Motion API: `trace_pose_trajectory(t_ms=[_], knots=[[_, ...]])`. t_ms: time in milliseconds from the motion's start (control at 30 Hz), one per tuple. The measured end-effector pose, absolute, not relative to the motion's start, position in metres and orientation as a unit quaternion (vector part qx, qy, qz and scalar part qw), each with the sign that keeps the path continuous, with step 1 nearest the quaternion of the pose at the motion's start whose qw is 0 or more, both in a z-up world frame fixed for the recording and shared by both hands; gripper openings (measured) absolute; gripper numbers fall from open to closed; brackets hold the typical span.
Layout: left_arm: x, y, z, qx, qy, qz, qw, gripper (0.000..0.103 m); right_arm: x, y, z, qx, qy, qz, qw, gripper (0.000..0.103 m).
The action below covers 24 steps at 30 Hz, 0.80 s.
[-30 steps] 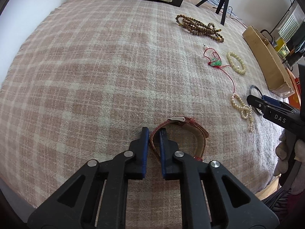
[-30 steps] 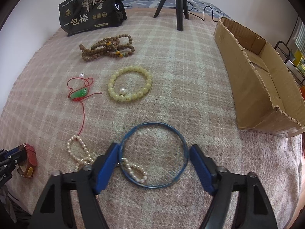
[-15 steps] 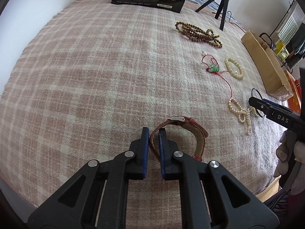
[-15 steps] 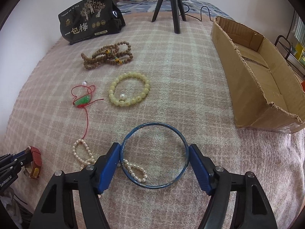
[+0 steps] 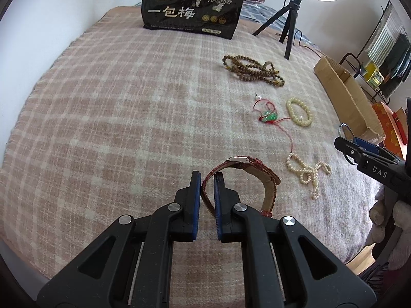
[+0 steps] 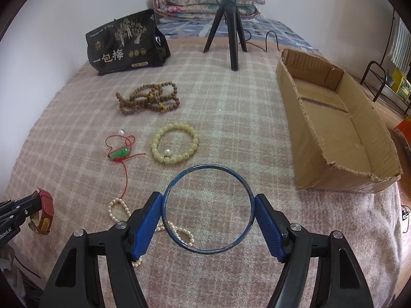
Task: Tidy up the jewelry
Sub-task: 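Carry watch and bangle into the cardboard box and open both tools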
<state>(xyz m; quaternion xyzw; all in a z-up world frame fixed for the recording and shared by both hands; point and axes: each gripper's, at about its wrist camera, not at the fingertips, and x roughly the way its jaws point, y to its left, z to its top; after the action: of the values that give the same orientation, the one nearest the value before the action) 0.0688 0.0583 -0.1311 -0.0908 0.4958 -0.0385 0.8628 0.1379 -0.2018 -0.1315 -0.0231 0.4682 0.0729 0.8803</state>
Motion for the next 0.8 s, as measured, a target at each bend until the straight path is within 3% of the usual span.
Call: trace_pose_trajectory(t_ms=[800], knots=[[0.140, -0.046, -0.080, -0.079, 0.456, -0.111, 0.880, 0.008, 0.145, -0.302, -0.073, 0.000, 0.402, 0.007, 0.915, 0.074]])
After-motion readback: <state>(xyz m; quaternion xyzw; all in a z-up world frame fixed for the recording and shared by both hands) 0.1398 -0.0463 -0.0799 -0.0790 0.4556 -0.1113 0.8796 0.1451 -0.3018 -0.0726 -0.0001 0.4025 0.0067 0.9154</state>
